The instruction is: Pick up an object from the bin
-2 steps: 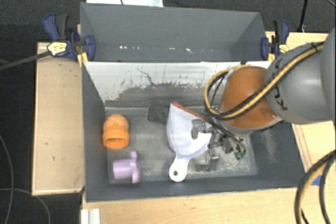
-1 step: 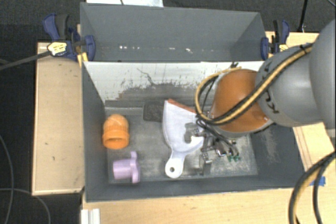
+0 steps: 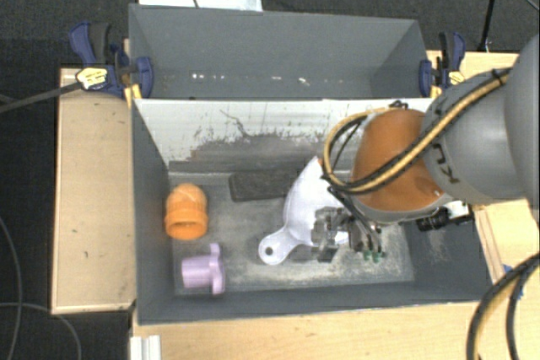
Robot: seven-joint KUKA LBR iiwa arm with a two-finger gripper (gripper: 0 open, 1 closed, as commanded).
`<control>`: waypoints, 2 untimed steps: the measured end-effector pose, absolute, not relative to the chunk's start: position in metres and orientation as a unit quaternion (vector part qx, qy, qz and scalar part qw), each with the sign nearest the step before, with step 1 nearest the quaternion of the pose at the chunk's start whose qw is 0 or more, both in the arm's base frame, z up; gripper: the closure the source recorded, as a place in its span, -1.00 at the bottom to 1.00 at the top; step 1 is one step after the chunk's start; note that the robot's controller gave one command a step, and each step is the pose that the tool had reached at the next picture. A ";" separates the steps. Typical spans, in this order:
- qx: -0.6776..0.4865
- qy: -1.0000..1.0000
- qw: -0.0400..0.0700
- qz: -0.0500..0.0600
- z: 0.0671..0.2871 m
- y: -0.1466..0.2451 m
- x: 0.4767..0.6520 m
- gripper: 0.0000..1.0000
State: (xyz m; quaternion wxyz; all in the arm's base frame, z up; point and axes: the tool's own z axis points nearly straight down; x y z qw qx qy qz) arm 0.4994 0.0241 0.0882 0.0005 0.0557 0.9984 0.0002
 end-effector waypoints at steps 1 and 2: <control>0.056 0.998 0.001 0.000 0.088 0.024 0.499 1.00; 0.049 0.999 -0.003 0.000 0.139 0.019 0.499 1.00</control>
Offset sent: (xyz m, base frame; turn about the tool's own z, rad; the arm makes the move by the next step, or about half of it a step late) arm 0.0054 -0.0223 0.2175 -0.0536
